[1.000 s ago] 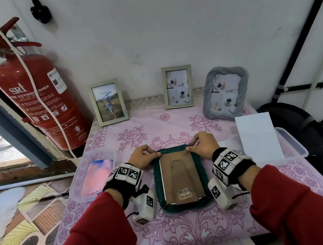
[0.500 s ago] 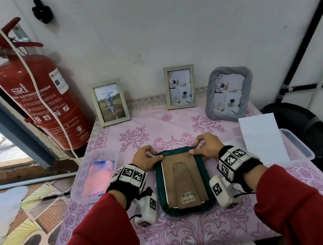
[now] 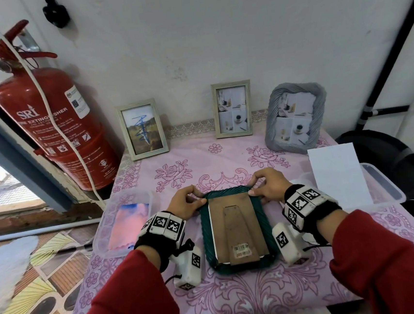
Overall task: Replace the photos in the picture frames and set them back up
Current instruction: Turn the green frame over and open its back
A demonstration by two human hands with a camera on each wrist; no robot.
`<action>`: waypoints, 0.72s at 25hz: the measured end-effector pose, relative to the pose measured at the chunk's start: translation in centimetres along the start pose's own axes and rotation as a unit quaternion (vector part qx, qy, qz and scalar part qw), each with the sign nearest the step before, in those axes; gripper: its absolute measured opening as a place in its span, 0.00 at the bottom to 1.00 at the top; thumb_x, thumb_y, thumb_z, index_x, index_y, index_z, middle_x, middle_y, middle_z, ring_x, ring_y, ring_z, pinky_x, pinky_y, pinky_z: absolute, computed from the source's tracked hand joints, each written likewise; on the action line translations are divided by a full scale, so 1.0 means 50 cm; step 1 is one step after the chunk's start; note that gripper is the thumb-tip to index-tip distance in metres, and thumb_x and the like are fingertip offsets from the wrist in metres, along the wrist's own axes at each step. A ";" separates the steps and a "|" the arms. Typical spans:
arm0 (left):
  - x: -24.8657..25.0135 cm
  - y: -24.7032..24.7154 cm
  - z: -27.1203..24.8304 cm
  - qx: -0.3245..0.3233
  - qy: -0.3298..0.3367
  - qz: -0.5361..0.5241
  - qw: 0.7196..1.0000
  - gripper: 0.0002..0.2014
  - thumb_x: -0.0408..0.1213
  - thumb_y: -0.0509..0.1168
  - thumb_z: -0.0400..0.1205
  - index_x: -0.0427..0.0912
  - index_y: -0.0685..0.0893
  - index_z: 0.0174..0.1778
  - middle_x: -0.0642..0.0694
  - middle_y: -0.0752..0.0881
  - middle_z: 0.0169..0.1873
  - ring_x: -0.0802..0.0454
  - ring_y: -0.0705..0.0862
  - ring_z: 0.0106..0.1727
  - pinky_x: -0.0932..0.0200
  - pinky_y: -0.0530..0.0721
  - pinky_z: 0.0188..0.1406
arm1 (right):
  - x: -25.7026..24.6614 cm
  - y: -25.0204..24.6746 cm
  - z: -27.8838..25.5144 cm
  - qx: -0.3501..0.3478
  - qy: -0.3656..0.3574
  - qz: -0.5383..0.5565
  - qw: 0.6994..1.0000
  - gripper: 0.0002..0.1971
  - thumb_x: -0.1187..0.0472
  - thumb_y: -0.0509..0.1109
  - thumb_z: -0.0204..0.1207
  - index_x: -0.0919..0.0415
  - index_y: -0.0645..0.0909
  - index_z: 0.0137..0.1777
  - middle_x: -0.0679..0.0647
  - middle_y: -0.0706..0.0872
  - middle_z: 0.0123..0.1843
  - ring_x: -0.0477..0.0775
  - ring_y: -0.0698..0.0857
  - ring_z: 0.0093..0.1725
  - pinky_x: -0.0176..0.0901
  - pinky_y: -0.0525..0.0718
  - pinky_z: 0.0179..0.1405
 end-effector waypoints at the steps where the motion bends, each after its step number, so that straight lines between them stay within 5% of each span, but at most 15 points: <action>1: 0.000 0.000 -0.001 0.001 0.000 -0.003 1.000 0.12 0.27 0.66 0.80 0.43 0.74 0.33 0.41 0.77 0.24 0.61 0.76 0.19 0.70 0.79 0.22 | -0.001 0.001 0.000 0.001 0.000 0.002 1.000 0.09 0.72 0.75 0.70 0.72 0.83 0.50 0.50 0.74 0.32 0.47 0.77 0.28 0.30 0.81 0.16; 5: 0.000 0.005 -0.007 0.015 -0.002 -0.019 1.000 0.11 0.26 0.66 0.79 0.42 0.75 0.33 0.41 0.78 0.26 0.50 0.77 0.28 0.61 0.81 0.33 | 0.002 0.003 -0.005 0.014 -0.014 -0.003 1.000 0.09 0.72 0.74 0.71 0.73 0.83 0.50 0.50 0.74 0.30 0.45 0.76 0.28 0.25 0.79 0.17; 8: 0.000 0.009 -0.014 0.044 -0.009 -0.020 0.999 0.07 0.26 0.66 0.80 0.38 0.78 0.36 0.41 0.78 0.28 0.47 0.77 0.36 0.52 0.80 0.48 | 0.003 0.005 -0.012 0.024 -0.041 -0.052 0.998 0.10 0.71 0.73 0.73 0.72 0.83 0.54 0.44 0.74 0.30 0.42 0.75 0.29 0.23 0.78 0.28; 10: 0.006 0.011 -0.025 0.031 -0.026 -0.043 0.998 0.02 0.25 0.63 0.81 0.33 0.79 0.48 0.42 0.77 0.31 0.46 0.77 0.40 0.53 0.80 0.49 | 0.004 0.005 -0.020 0.020 -0.032 -0.056 0.998 0.12 0.73 0.69 0.75 0.71 0.82 0.59 0.44 0.73 0.31 0.46 0.75 0.33 0.28 0.78 0.39; 13: 0.016 0.014 -0.056 0.001 -0.045 -0.088 0.995 0.14 0.25 0.61 0.82 0.30 0.75 0.64 0.44 0.77 0.37 0.46 0.77 0.47 0.59 0.79 0.46 | 0.008 0.007 -0.054 -0.015 -0.022 -0.029 0.999 0.19 0.72 0.66 0.77 0.68 0.75 0.68 0.48 0.73 0.36 0.52 0.76 0.44 0.45 0.78 0.53; 18: 0.035 0.043 -0.141 0.084 0.013 0.108 0.990 0.11 0.42 0.68 0.78 0.42 0.84 0.54 0.42 0.76 0.56 0.46 0.76 0.60 0.51 0.73 0.67 | 0.041 0.014 -0.127 -0.060 -0.037 0.002 0.997 0.29 0.69 0.73 0.73 0.57 0.69 0.73 0.51 0.75 0.46 0.52 0.77 0.51 0.48 0.78 0.60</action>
Point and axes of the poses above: each hand's wrist, its own z-axis towards the middle knuckle, its own y-axis out of the palm, x = y × z, the point moved 2 cm from there along z, towards the middle knuckle
